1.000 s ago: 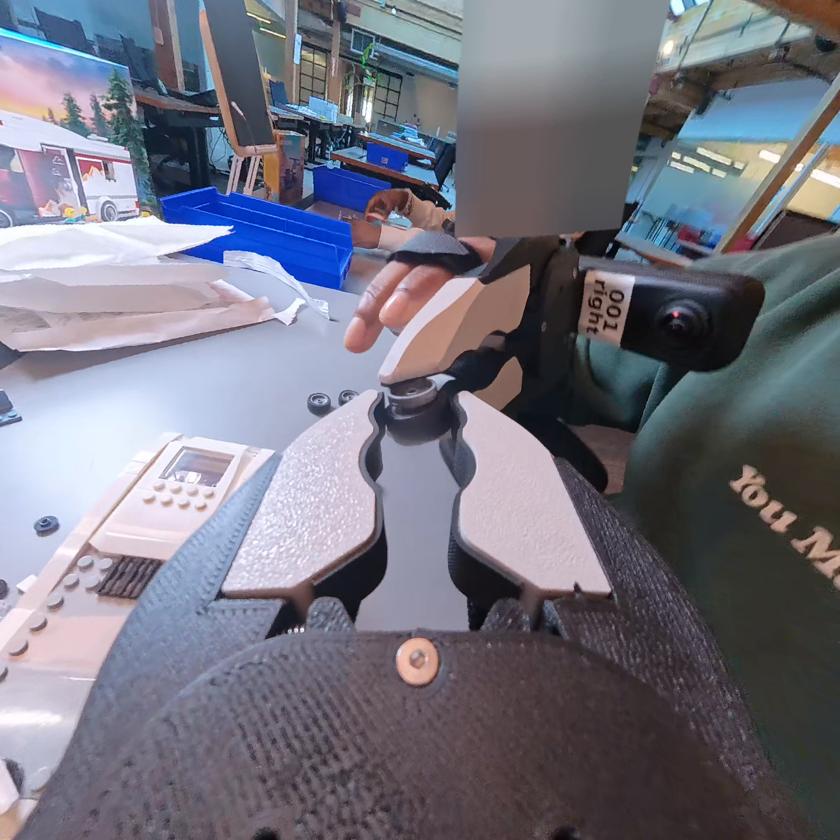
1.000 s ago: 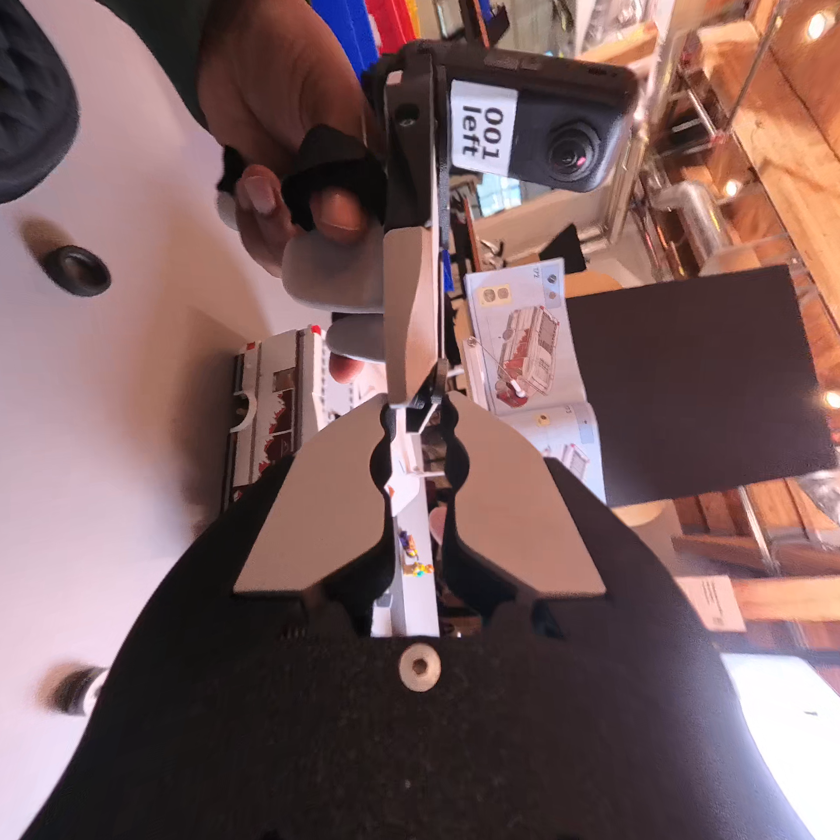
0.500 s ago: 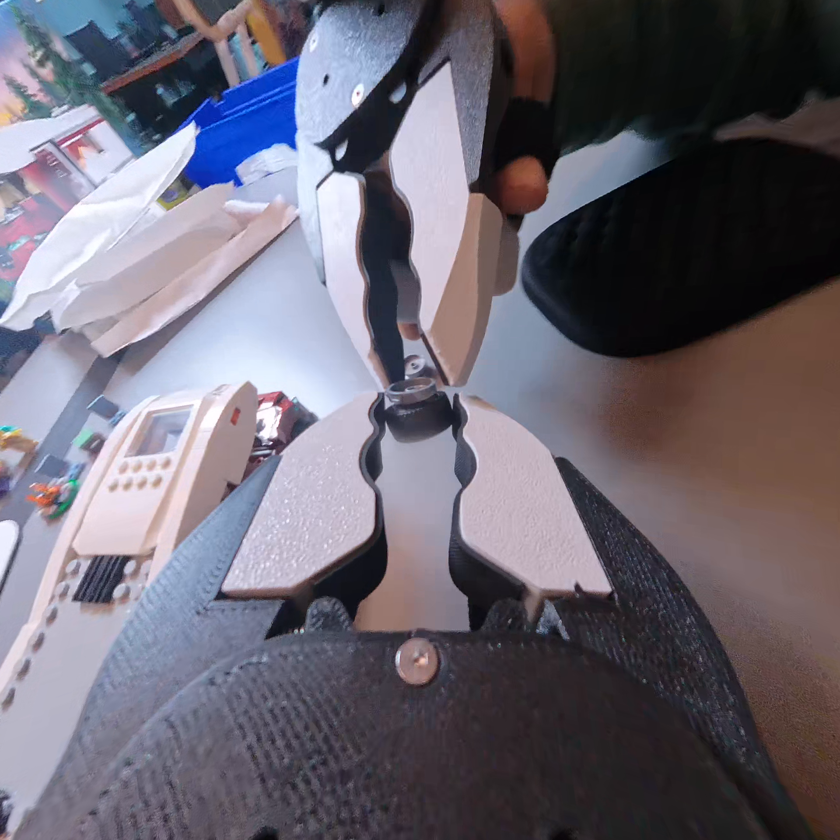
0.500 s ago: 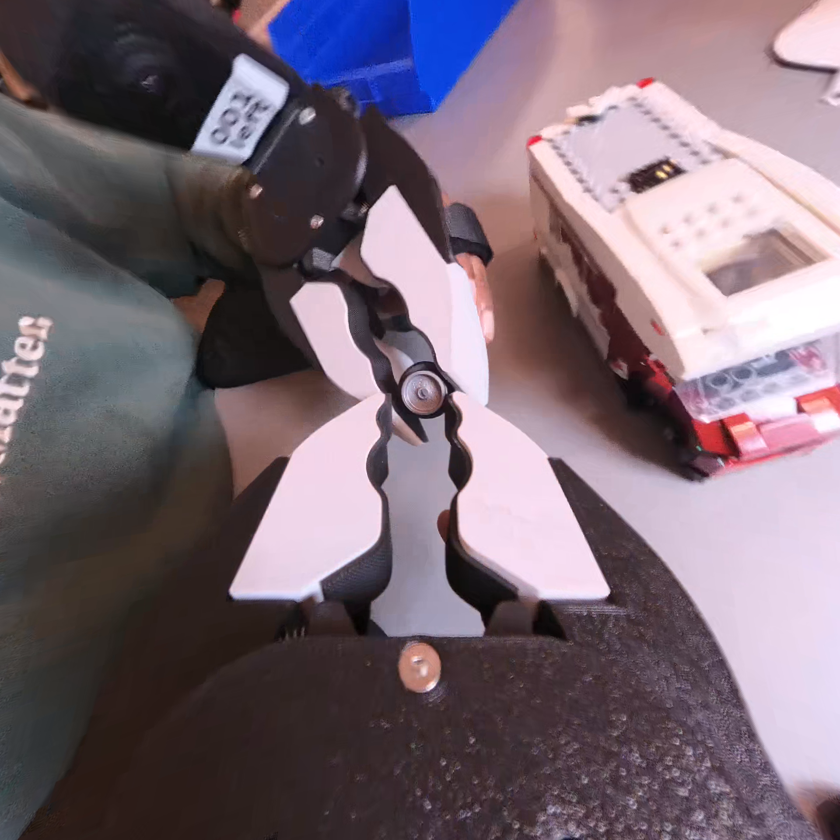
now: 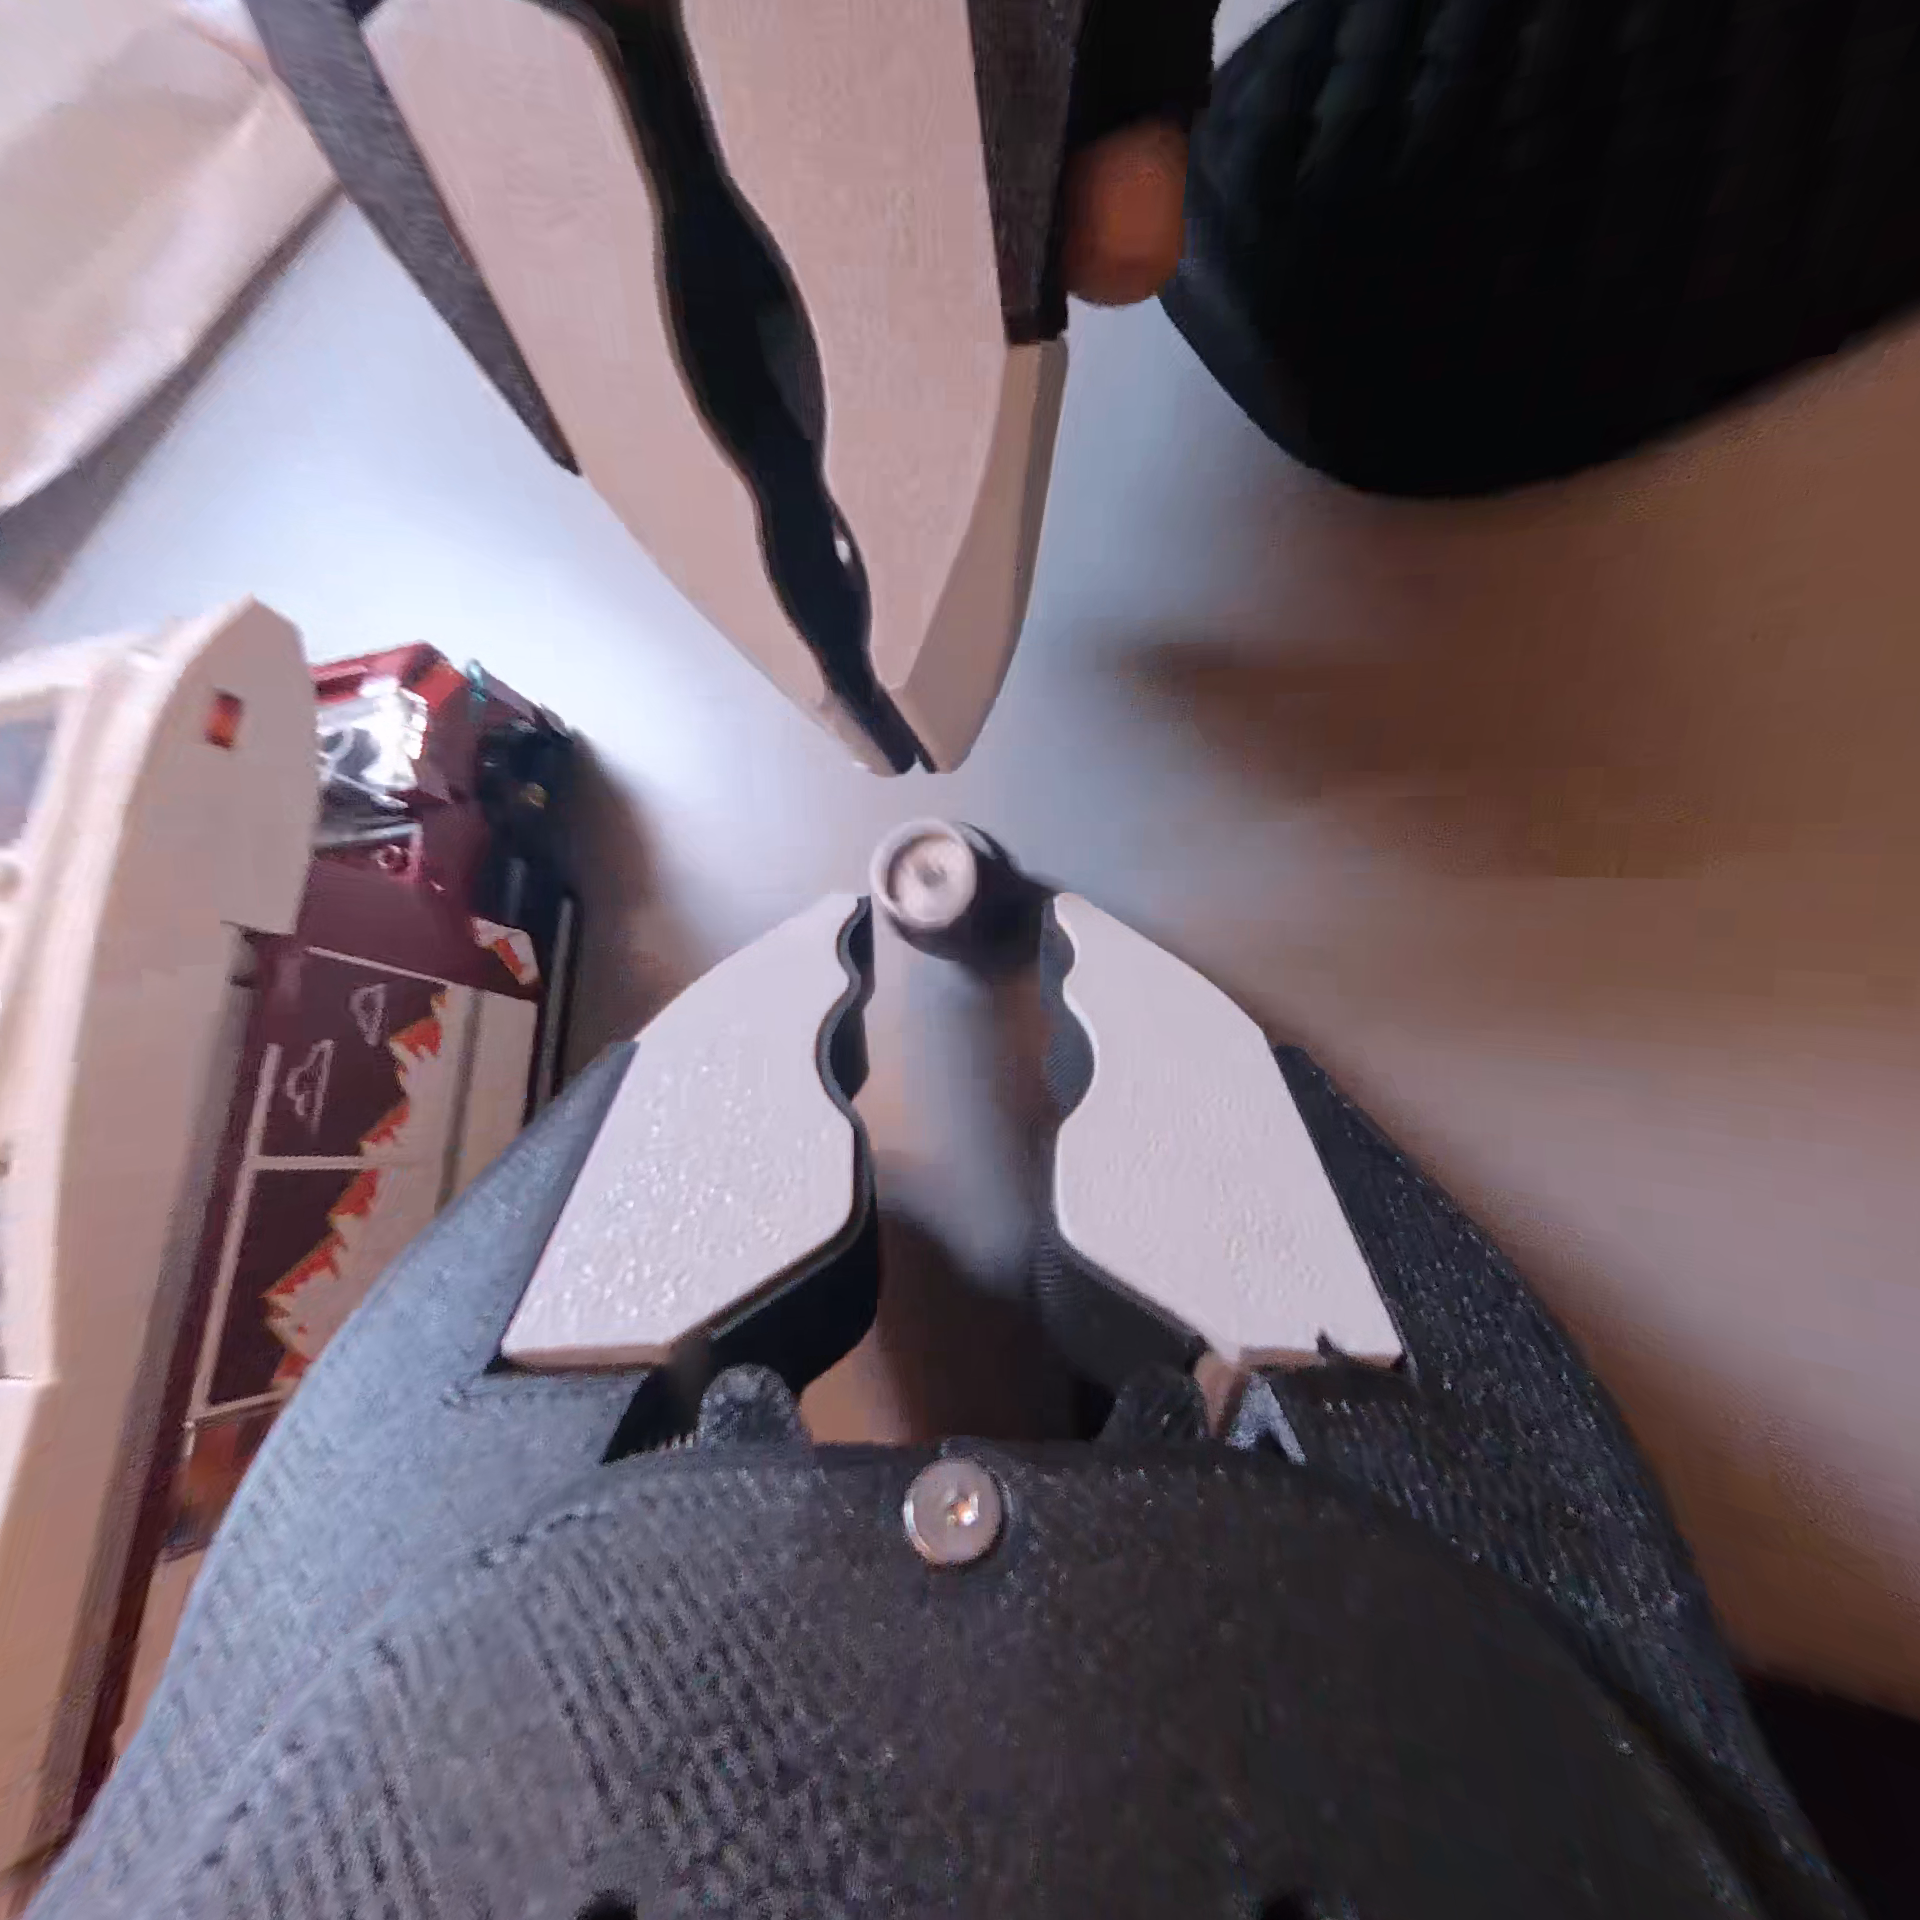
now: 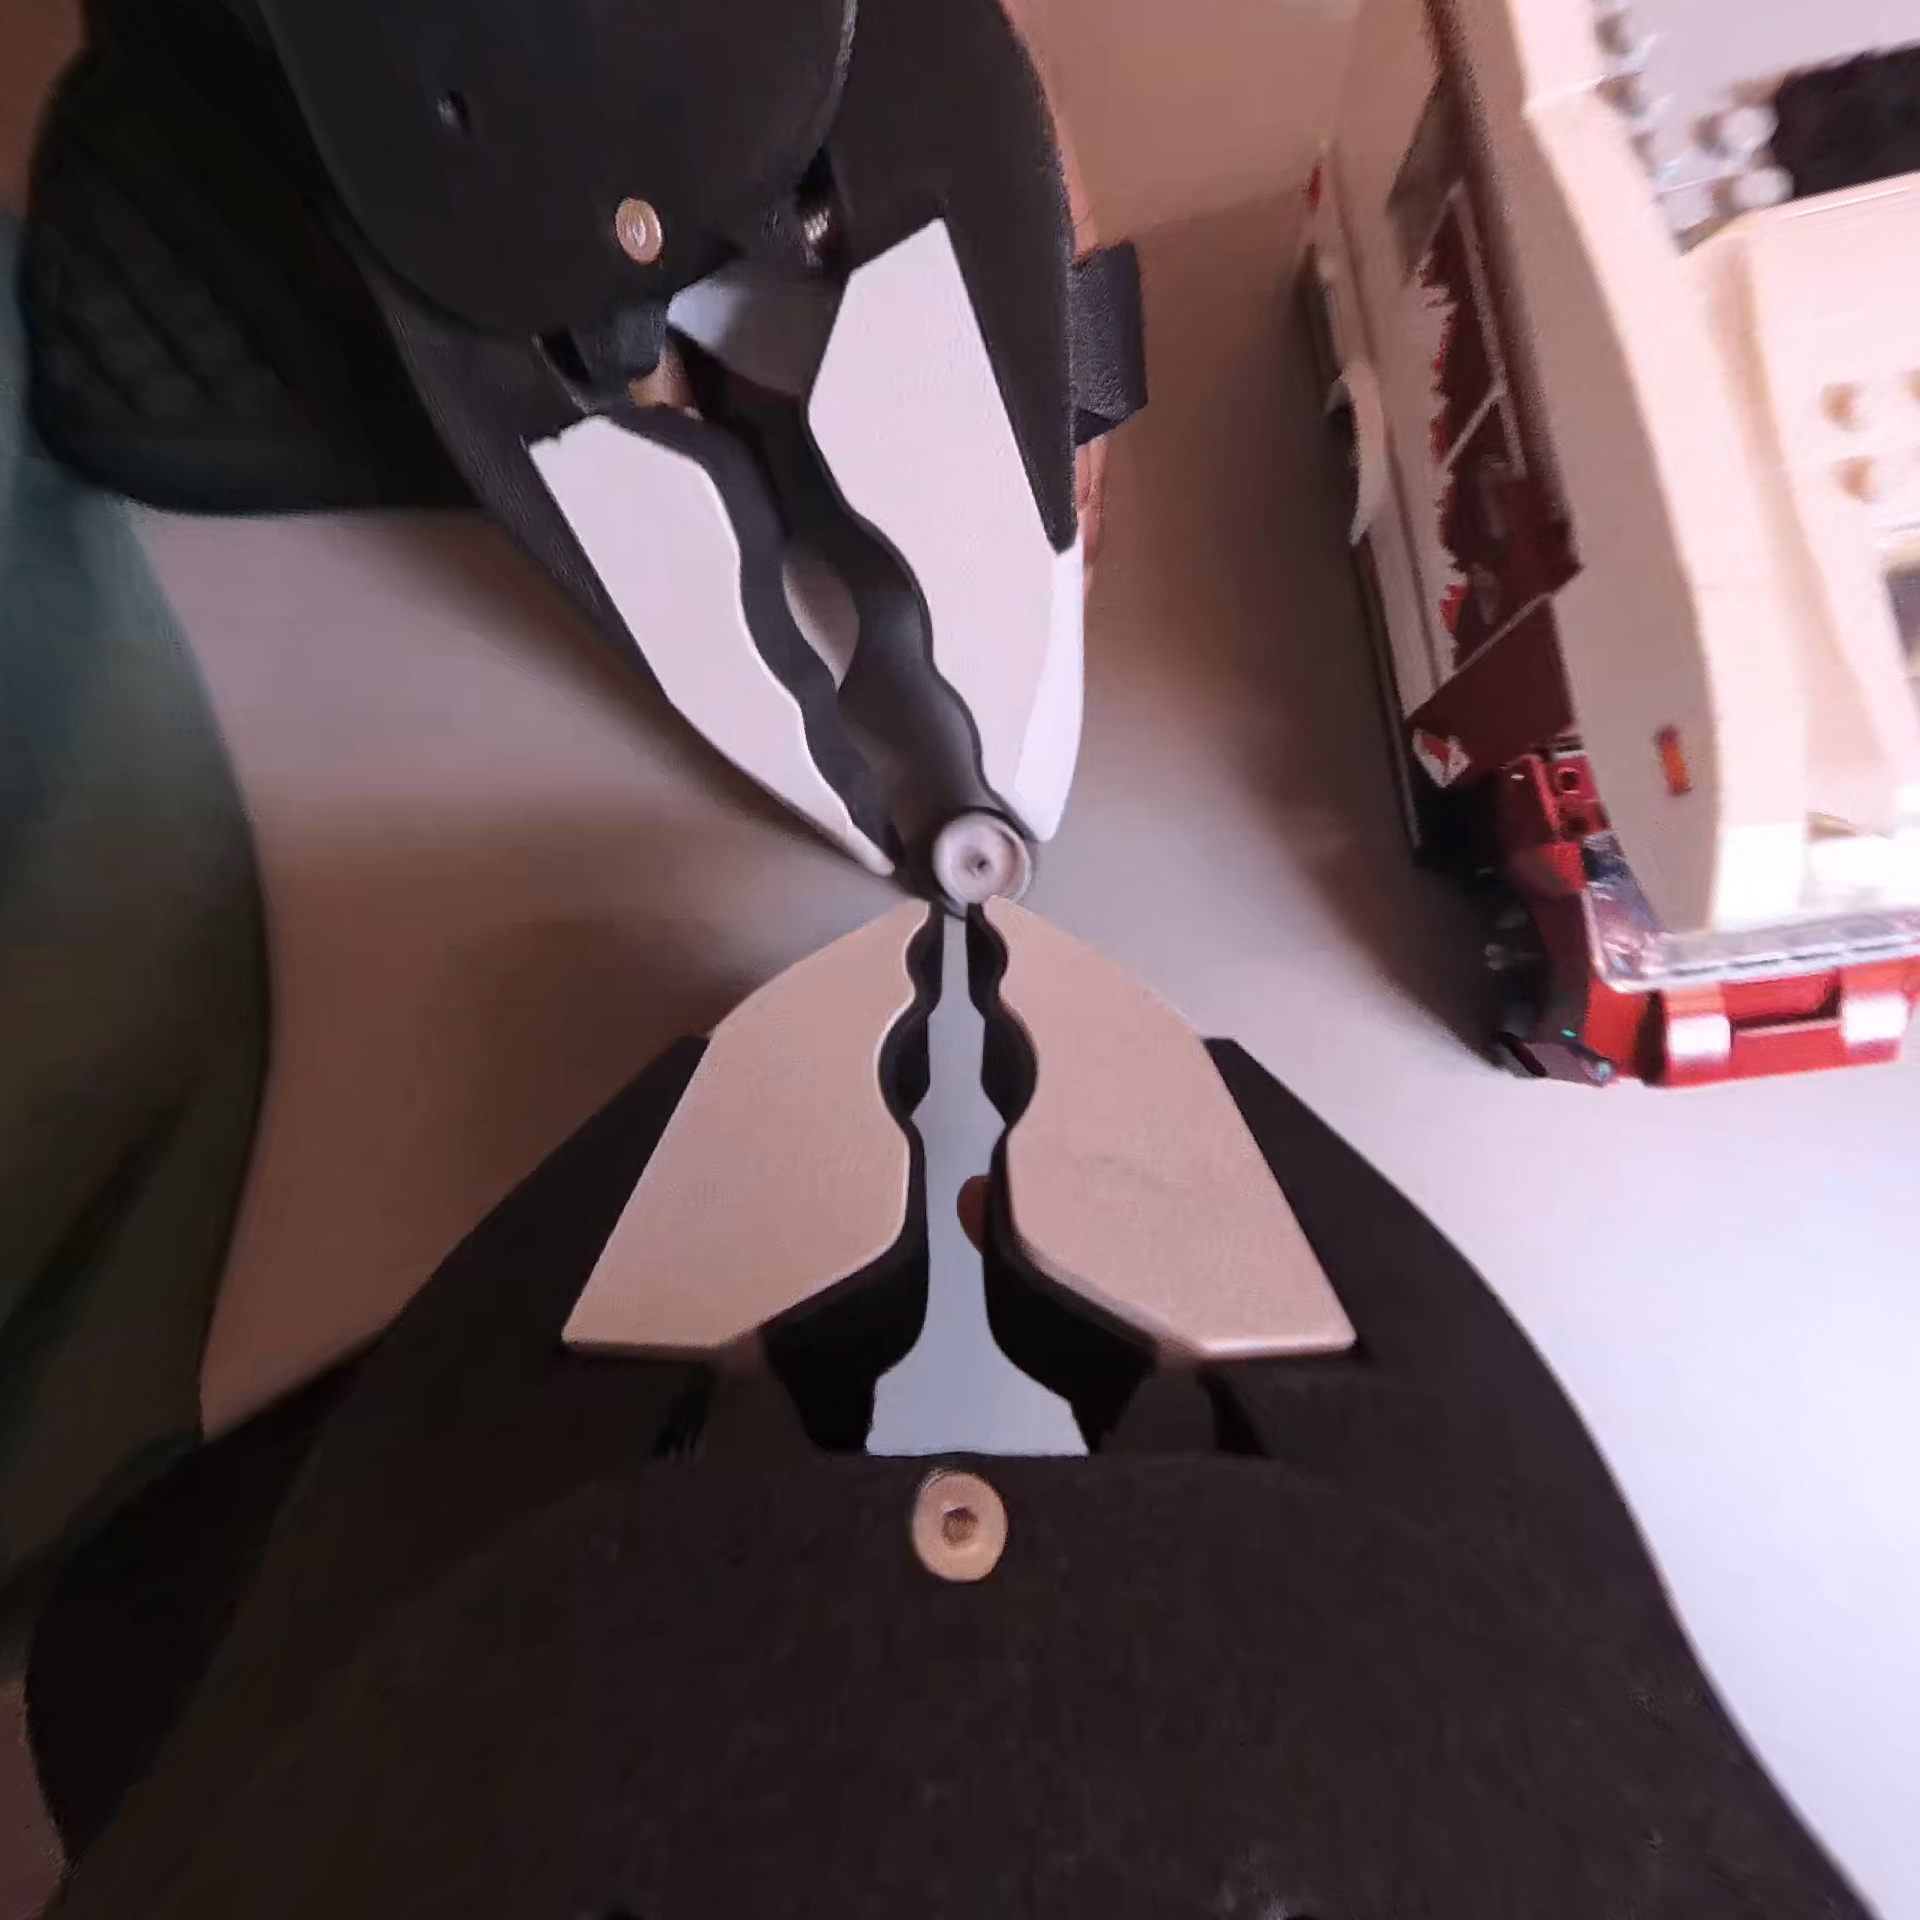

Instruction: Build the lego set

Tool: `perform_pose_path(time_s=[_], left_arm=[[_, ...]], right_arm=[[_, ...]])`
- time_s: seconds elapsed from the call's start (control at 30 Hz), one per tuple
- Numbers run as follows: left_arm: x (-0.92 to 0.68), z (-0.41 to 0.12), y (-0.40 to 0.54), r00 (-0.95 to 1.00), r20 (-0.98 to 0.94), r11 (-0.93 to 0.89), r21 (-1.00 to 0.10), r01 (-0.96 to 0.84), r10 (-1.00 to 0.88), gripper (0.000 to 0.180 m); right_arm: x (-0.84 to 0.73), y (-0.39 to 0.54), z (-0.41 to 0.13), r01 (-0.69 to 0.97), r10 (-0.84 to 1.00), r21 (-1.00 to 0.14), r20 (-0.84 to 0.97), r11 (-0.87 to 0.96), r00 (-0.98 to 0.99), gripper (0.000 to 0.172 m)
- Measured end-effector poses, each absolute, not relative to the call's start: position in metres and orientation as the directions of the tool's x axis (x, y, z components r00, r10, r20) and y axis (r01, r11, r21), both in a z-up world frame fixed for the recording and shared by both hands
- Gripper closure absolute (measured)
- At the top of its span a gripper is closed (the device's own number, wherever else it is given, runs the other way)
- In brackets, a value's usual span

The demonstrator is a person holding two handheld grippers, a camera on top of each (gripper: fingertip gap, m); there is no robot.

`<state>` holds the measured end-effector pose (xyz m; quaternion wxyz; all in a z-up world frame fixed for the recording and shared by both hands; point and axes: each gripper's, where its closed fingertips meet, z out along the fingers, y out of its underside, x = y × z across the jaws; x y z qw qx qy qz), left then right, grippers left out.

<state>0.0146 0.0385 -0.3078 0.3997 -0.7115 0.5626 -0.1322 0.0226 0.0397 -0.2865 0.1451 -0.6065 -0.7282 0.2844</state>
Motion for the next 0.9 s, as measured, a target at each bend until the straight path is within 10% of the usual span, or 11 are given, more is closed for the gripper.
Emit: perform_pose_path(time_s=[0.9], left_arm=[[0.019,-0.313,0.024,0.231,-0.134,-0.073,-0.701,-0.71,-0.964,0.162]], right_arm=[[0.021,0.021,-0.295,0.865,0.959,-0.499,-0.222,0.046,-0.179,0.168]])
